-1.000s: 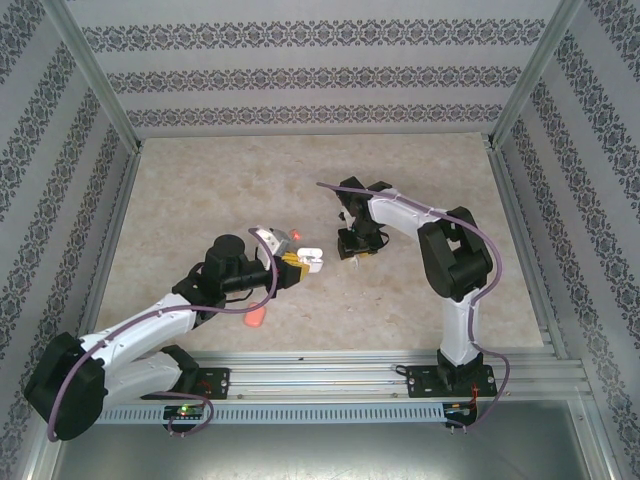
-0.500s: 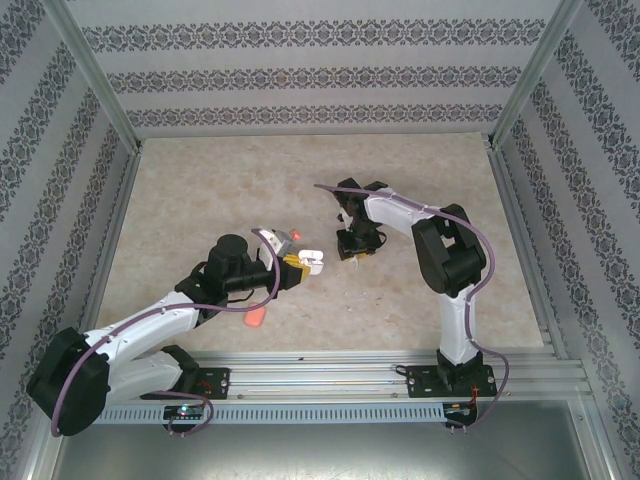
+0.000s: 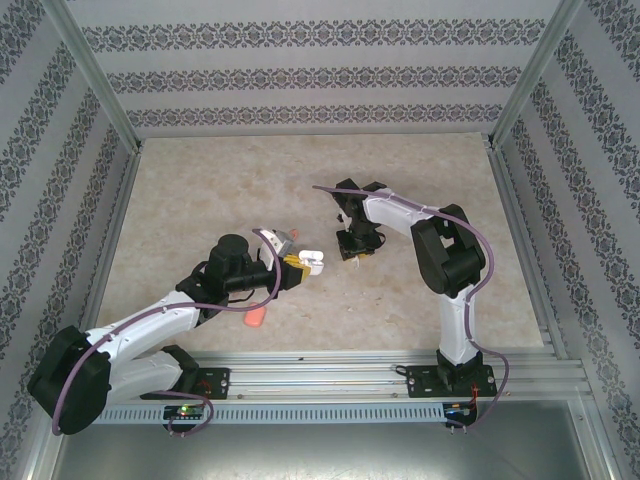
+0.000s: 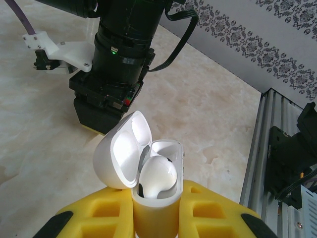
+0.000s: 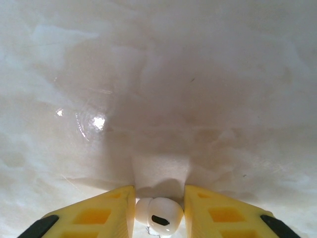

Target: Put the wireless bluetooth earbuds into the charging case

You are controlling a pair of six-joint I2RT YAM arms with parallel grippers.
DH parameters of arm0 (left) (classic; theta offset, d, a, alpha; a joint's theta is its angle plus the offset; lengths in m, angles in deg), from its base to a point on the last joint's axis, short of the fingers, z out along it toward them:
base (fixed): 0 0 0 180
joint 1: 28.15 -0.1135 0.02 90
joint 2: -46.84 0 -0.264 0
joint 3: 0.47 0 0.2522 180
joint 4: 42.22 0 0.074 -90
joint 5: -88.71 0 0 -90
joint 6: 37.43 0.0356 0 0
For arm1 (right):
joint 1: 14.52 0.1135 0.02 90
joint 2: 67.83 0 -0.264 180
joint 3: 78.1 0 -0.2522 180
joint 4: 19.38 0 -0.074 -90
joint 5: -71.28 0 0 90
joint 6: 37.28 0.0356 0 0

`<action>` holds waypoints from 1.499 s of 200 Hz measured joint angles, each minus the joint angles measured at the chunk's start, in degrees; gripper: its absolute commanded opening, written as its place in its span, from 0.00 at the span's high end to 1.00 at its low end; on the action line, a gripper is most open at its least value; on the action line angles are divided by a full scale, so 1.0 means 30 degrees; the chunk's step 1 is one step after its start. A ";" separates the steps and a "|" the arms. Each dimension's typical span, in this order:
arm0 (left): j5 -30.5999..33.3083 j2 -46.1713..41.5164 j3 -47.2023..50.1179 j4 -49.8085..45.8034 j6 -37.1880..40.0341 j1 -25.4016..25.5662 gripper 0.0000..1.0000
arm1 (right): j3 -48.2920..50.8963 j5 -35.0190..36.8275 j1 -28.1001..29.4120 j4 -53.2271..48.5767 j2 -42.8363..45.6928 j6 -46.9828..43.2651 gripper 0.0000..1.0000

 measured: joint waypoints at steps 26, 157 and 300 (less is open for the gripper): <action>0.0000 -0.0066 0.0000 -0.0015 0.0000 0.0000 1.00 | 0.0102 0.0015 0.0007 0.0073 0.0080 0.0087 0.70; 0.0066 -0.0211 -0.0015 0.0372 -0.0117 0.0000 1.00 | 0.0656 0.0495 0.0532 0.0189 0.4044 0.1792 0.71; 0.0066 0.2317 -0.2186 0.2871 -0.0940 0.0000 1.00 | 0.0925 0.2849 0.3534 0.2317 1.1934 0.2878 0.71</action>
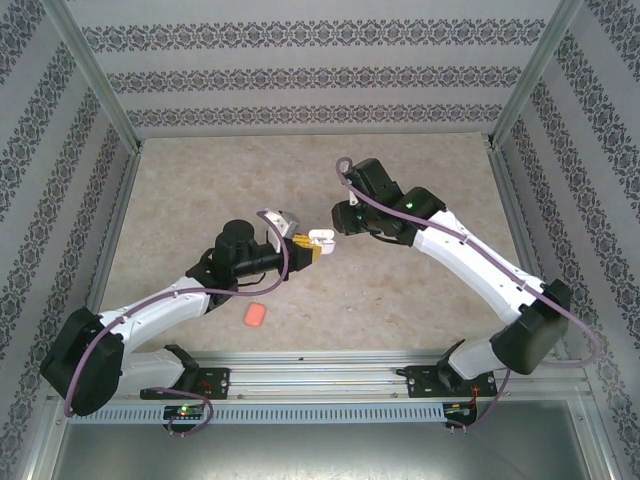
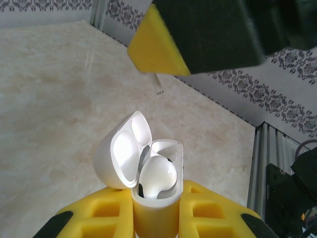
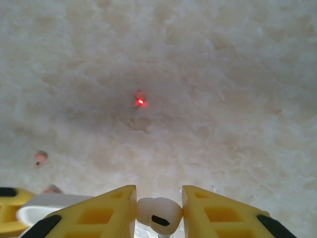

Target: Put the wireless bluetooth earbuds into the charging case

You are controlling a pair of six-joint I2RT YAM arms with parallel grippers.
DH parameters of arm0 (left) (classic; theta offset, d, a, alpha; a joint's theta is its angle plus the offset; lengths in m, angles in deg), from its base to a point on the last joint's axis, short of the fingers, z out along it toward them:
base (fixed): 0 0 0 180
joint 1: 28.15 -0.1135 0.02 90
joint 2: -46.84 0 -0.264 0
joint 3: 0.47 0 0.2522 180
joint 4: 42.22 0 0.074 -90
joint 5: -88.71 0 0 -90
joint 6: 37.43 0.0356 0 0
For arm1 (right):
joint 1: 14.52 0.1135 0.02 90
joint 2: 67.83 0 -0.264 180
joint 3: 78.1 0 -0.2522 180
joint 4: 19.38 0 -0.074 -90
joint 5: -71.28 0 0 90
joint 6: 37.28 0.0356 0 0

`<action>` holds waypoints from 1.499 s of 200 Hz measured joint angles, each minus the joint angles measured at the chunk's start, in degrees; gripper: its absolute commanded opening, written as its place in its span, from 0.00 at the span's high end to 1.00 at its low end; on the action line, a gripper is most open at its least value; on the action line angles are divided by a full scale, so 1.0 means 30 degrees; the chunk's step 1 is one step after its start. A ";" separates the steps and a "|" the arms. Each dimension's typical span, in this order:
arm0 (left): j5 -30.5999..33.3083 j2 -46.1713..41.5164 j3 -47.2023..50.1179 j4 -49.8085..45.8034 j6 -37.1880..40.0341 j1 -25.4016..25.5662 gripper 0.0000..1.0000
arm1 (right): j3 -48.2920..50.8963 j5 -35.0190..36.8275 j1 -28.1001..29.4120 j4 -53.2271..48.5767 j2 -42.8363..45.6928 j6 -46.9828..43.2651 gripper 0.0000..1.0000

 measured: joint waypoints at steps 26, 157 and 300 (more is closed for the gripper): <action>0.0007 0.0153 -0.0175 0.0532 -0.0138 0.0000 1.00 | 0.0423 0.0015 0.0291 0.0670 0.0976 0.0291 0.71; 0.0226 0.0561 -0.0299 0.2696 -0.1843 0.0000 1.00 | 0.3439 -0.0860 0.0313 0.4095 0.3949 0.0627 0.72; 0.0211 0.0466 -0.0299 0.3126 -0.2419 0.0000 1.00 | 0.4029 -0.1566 0.0350 0.5588 0.3905 0.0168 0.73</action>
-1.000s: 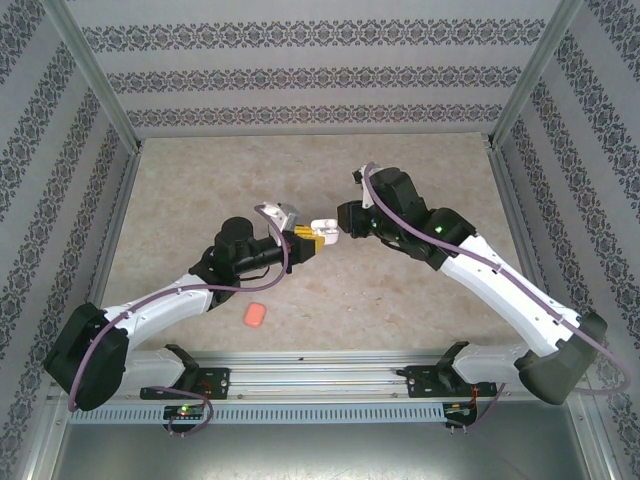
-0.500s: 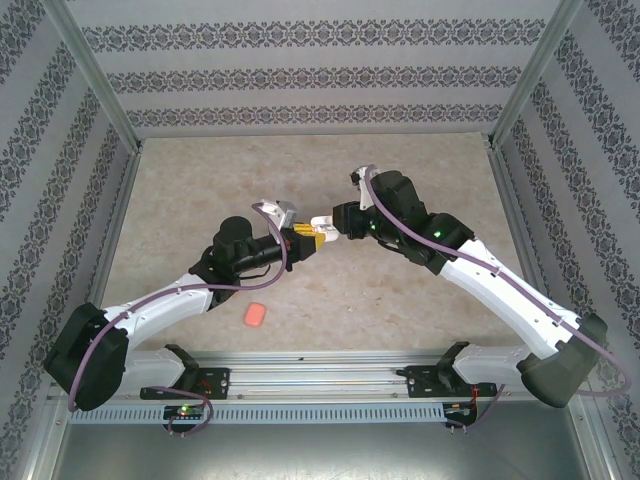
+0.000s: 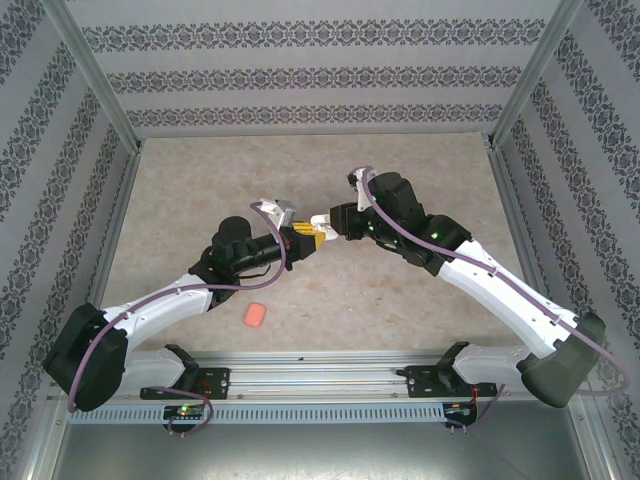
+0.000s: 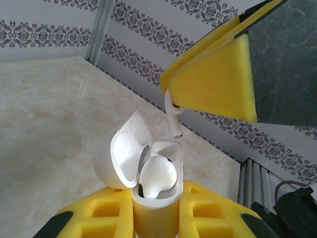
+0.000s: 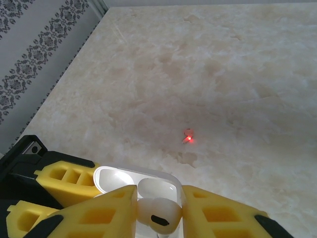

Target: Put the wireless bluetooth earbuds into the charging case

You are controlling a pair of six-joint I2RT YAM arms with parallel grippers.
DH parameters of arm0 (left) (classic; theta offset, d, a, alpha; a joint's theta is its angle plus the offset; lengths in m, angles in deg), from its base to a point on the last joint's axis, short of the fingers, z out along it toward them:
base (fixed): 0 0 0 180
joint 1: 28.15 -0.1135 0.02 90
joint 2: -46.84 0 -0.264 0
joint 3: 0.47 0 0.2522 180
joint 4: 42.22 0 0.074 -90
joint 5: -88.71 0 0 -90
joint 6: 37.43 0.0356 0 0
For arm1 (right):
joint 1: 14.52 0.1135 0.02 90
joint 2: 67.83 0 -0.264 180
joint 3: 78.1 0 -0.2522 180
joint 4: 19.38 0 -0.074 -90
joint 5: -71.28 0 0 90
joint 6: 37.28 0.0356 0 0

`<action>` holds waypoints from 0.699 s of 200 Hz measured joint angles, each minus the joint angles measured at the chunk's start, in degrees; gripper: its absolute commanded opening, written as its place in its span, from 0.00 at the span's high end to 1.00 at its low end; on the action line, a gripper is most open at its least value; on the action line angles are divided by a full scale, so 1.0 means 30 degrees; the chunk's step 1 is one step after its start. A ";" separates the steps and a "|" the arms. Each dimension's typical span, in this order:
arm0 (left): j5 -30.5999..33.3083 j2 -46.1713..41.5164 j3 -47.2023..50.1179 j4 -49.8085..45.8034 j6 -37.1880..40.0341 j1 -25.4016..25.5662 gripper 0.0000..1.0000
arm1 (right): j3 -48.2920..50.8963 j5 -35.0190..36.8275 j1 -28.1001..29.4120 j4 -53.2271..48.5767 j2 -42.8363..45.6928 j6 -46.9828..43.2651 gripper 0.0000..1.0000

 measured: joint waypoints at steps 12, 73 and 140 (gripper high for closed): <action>0.0000 -0.0044 0.0000 0.0000 -0.0007 0.0000 1.00 | 0.0000 0.0000 0.0000 0.0000 -0.0051 -0.0044 0.73; -0.0066 -0.0080 -0.0007 -0.0044 -0.0066 0.0000 1.00 | 0.0729 -0.0168 0.0131 0.0561 -0.0146 -0.0204 0.73; -0.0219 -0.0080 -0.0007 -0.0080 -0.0080 0.0000 1.00 | 0.0969 -0.0219 0.0255 0.0801 -0.0153 -0.0415 0.72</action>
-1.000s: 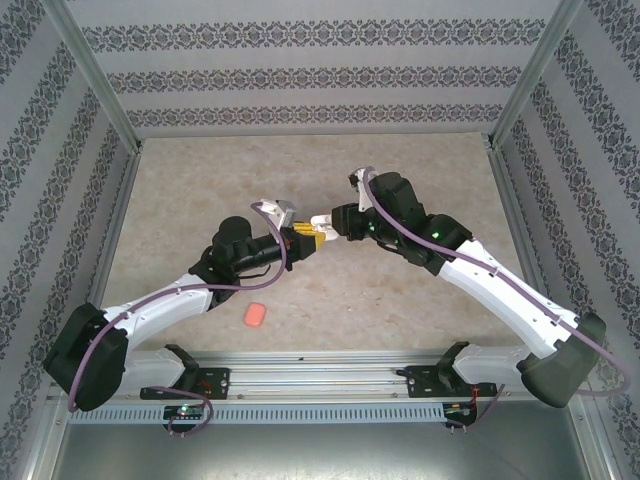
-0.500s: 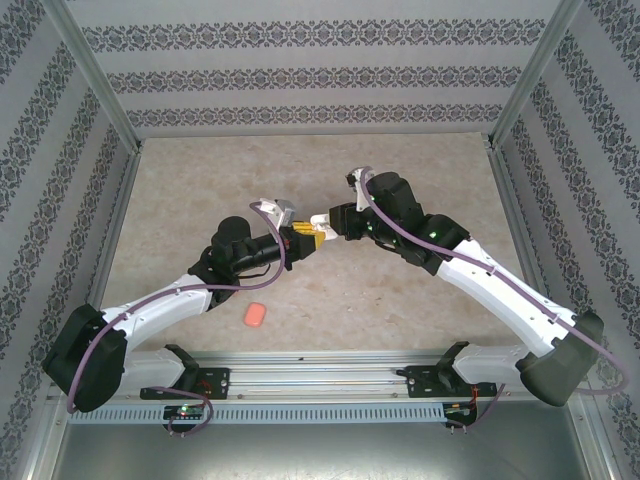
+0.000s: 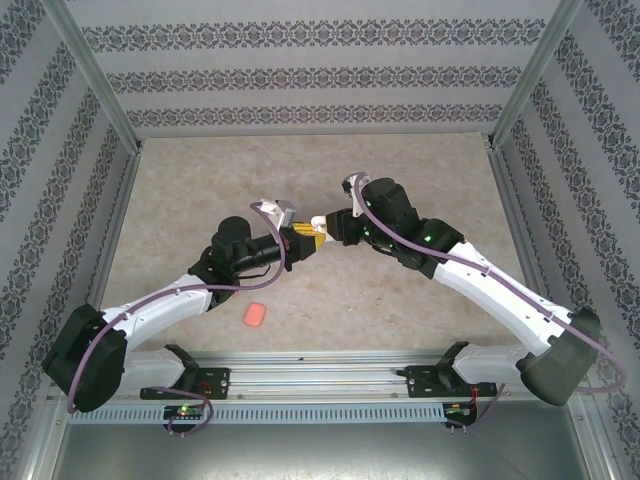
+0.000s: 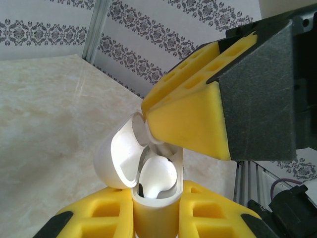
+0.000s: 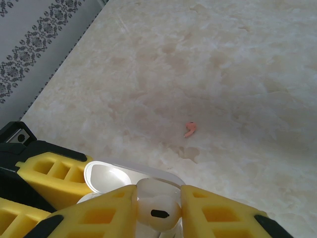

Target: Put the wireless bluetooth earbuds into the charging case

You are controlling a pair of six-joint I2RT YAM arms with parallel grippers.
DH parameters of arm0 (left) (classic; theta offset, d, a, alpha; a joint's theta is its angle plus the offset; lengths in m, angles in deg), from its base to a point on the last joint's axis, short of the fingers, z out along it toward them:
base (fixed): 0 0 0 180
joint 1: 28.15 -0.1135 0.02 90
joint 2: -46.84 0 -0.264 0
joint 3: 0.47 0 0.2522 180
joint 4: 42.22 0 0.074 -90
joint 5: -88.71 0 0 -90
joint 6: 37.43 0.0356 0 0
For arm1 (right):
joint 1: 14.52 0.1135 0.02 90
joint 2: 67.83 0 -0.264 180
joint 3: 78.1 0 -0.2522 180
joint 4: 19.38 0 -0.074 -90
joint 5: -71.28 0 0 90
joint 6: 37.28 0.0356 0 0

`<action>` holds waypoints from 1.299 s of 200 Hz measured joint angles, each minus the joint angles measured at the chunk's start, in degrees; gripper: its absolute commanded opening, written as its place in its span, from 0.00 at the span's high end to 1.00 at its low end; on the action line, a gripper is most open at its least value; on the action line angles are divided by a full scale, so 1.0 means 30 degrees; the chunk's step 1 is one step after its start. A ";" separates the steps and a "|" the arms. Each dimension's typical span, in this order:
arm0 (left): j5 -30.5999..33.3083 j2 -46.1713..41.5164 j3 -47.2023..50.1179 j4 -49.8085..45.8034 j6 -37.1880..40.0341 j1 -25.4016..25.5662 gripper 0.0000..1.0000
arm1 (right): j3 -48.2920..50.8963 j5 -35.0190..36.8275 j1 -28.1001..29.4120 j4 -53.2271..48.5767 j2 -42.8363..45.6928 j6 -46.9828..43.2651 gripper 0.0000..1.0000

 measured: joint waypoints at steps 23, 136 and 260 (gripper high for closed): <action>-0.0007 0.0000 0.0000 -0.0007 0.0000 0.0000 1.00 | 0.0000 -0.0022 0.0007 -0.0044 -0.0007 0.0000 0.72; 0.0022 0.0000 -0.0007 -0.0138 0.0000 0.0000 1.00 | 0.0277 -0.0102 0.0372 -0.0277 0.0000 0.0124 0.64; 0.0015 0.0000 -0.0240 -0.0138 0.0007 0.0000 1.00 | -0.1231 0.0007 0.0372 -0.2288 0.0000 0.1326 0.51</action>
